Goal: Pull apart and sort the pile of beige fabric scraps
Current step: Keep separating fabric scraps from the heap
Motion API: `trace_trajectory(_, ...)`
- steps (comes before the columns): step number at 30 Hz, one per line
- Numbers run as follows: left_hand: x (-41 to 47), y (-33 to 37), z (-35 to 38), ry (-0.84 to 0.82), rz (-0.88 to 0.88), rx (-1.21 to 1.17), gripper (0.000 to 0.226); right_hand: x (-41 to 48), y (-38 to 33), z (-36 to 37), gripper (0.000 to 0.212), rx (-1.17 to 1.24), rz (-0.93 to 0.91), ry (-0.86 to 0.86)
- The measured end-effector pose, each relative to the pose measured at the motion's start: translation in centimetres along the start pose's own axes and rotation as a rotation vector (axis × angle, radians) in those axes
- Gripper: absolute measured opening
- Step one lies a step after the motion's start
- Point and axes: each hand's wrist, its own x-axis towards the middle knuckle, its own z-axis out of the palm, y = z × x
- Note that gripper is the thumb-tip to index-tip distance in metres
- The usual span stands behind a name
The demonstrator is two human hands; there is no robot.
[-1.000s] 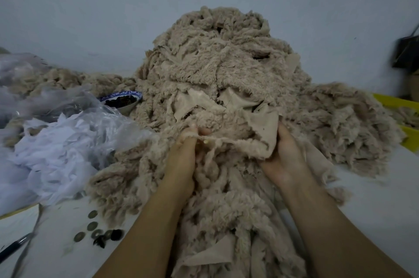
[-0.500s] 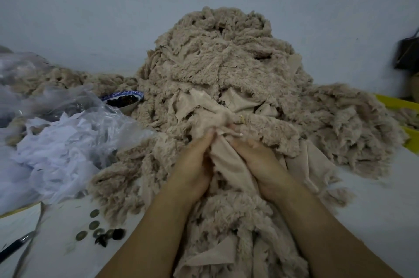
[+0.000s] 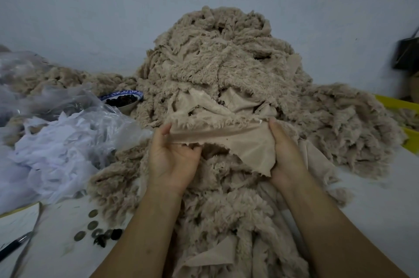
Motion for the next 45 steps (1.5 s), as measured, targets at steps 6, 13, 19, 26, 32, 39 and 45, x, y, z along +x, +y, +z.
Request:
trace_trajectory(6,-0.5,-0.7,0.6,0.052,-0.049,0.418,0.047,-0.1,-0.3,0.0,0.040,0.008,0.027,-0.090)
trace_trajectory(13,-2.3,-4.5,1.1,-0.193,0.043,1.290,0.009,-0.4,1.3,0.9,0.029,-0.248,-0.196,-0.181)
trace_trajectory(19,-0.9,-2.0,1.1,0.125,0.028,0.681,0.019,-1.4,2.7,1.5,0.045,-0.532,-0.083,-0.506)
trace_trajectory(26,-0.2,0.9,0.3,0.124,0.002,0.047,0.015,0.1,-0.1,0.4,0.050,-0.181,-0.103,-0.225)
trace_trajectory(32,0.1,0.0,0.1,0.195,0.008,0.344,0.021,0.4,-0.3,-0.6,0.043,-0.466,-0.238,-0.130)
trace_trajectory(39,-1.0,-3.1,0.7,-0.040,0.041,0.818,0.041,-2.3,1.9,2.1,0.016,-1.022,-0.366,-0.467)
trace_trajectory(45,-0.5,-3.0,1.0,-0.091,0.070,0.767,0.062,-1.3,0.9,1.1,0.013,-0.612,-0.121,-0.418)
